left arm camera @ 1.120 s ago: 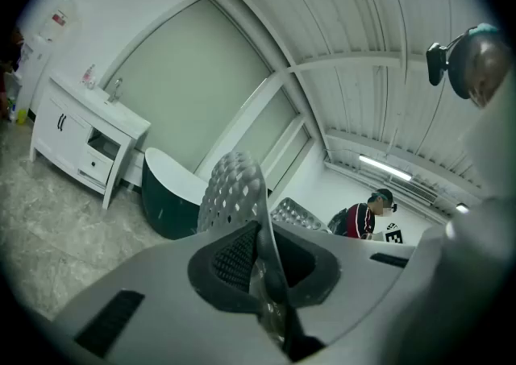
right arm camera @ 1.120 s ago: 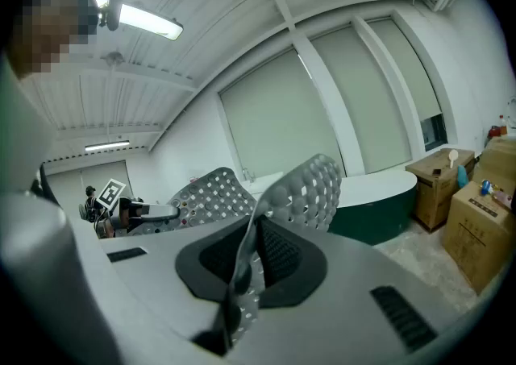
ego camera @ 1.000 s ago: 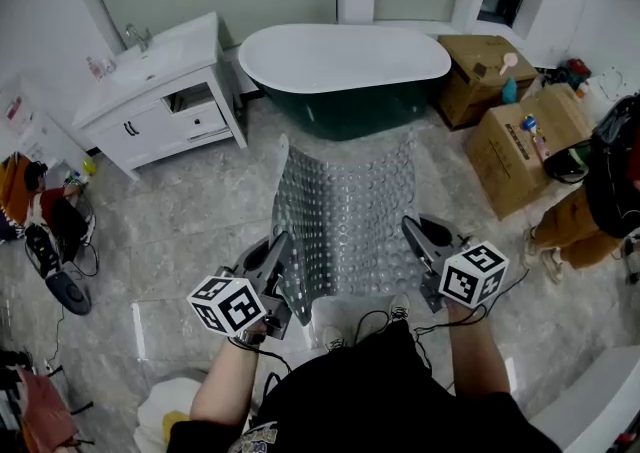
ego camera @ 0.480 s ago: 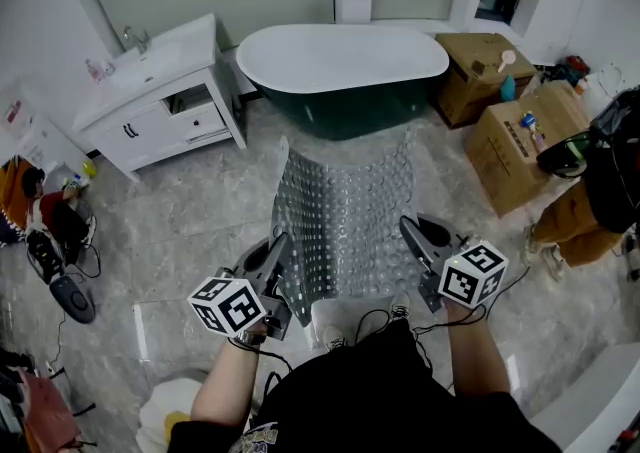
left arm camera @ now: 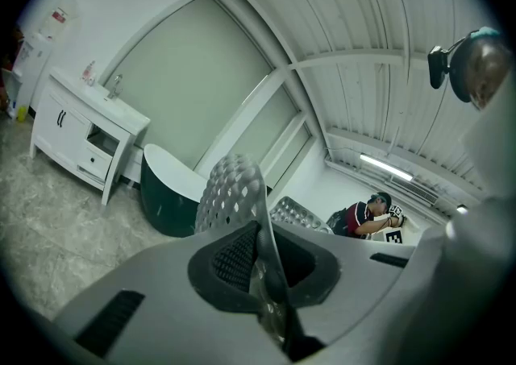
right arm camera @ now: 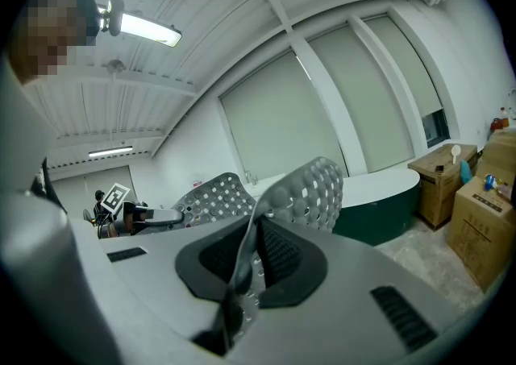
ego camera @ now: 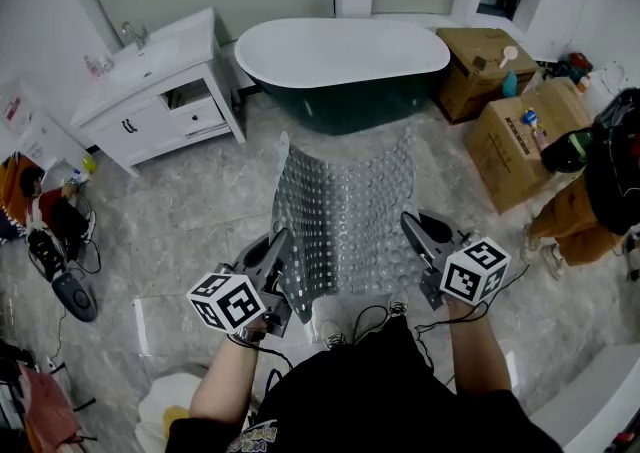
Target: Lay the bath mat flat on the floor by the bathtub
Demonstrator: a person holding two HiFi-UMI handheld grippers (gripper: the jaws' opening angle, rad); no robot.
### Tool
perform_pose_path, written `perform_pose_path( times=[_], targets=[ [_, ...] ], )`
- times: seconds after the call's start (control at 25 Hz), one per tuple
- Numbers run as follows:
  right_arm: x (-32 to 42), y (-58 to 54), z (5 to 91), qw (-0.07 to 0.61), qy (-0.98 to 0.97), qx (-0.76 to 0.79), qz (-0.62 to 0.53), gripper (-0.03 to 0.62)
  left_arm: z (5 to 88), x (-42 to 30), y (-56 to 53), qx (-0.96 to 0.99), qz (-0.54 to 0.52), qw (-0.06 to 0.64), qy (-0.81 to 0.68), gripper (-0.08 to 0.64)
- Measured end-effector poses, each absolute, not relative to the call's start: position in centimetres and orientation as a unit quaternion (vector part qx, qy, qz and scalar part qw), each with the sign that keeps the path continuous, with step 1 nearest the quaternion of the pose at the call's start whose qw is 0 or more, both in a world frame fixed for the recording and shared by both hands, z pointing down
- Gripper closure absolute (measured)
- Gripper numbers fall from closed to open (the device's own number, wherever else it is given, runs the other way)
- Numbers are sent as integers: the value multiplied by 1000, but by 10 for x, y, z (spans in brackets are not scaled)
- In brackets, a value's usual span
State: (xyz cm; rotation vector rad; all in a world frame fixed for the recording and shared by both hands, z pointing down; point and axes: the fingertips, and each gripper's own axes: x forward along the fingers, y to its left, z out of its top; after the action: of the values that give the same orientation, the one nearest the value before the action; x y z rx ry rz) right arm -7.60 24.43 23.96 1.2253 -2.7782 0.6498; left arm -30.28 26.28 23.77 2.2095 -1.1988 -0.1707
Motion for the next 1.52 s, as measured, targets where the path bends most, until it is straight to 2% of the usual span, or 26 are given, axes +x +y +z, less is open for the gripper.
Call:
perform_pose_path(
  times=[0.96, 1.52],
  targets=[
    [-9, 201, 251, 25, -900, 369, 231, 560, 247, -235, 231, 815, -67, 322, -478, 529],
    [74, 166, 262, 25, -903, 355, 239, 560, 258, -150, 201, 803, -66, 327, -493, 528]
  ],
)
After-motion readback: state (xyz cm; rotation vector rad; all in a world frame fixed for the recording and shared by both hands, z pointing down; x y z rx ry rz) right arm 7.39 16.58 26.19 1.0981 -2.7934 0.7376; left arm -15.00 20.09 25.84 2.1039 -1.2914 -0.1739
